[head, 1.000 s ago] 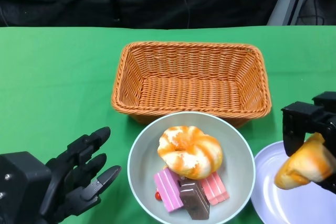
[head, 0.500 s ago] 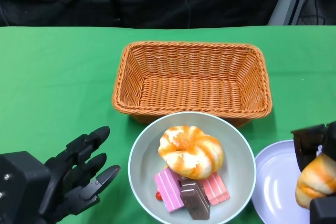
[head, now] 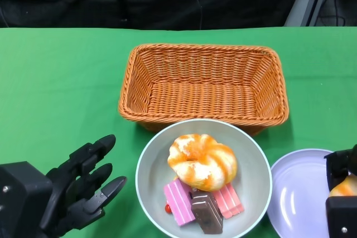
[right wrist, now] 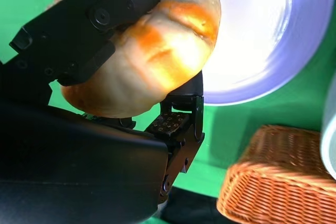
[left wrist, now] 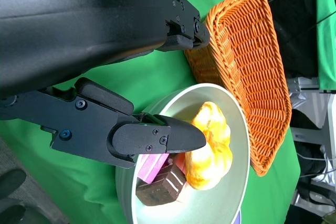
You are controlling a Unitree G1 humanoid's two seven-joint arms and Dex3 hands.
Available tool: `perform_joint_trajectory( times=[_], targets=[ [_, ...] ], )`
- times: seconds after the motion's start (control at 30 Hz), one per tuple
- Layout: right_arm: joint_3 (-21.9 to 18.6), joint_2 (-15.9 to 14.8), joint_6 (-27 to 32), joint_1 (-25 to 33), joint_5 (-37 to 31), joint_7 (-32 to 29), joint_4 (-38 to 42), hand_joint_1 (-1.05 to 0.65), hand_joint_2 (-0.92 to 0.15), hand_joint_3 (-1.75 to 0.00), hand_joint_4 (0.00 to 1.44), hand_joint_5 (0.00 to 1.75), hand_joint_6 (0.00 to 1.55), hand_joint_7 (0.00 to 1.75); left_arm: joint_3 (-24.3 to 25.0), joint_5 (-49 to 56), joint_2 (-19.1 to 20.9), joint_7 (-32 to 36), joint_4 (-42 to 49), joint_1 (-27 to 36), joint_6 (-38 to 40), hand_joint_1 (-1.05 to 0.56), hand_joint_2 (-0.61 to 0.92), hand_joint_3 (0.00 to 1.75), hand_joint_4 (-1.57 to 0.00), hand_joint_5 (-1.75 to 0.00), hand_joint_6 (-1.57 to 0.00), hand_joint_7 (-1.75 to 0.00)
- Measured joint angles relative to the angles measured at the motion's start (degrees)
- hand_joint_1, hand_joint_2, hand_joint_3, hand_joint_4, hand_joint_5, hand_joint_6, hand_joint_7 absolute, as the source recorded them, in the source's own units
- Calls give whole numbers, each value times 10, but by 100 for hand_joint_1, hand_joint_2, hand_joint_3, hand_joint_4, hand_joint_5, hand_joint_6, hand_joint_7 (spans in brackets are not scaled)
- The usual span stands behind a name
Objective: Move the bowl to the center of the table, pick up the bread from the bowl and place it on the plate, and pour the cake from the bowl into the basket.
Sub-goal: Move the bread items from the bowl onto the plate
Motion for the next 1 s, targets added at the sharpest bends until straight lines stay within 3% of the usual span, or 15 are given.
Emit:
perform_joint_trajectory(
  times=[0.03, 0.07, 0.17, 0.67, 1.0],
  targets=[
    [6, -1, 3, -3, -4, 0, 4, -35, -92, -14, 39, 68, 51, 20, 0, 0, 0, 0, -2, 1, 0, -63, 92, 38, -13, -17, -20, 0],
    [13, -3, 5, -4, -11, 0, 9, -46, -92, -14, 25, 38, 34, 9, 0, 0, 0, 0, -4, 1, 0, -63, 92, 37, -13, -17, -20, 0],
    [29, -9, 6, -2, -32, -4, 17, -64, -92, -15, 6, 14, 15, 1, 0, -1, 0, 0, -8, 9, 0, -64, 92, 36, -13, -18, -20, 0],
    [31, -2, 38, 24, -42, -25, -43, -85, -92, -14, 0, 0, 1, 0, 7, -6, 7, -11, -12, 14, -1, -65, 92, 37, -13, -17, -20, 0],
    [1, 12, -6, 70, -5, -102, -146, -74, -92, -7, 7, 5, 7, 3, 12, -9, 8, -12, -13, 14, 2, -64, 92, 36, -12, -18, -19, 0]
  ],
)
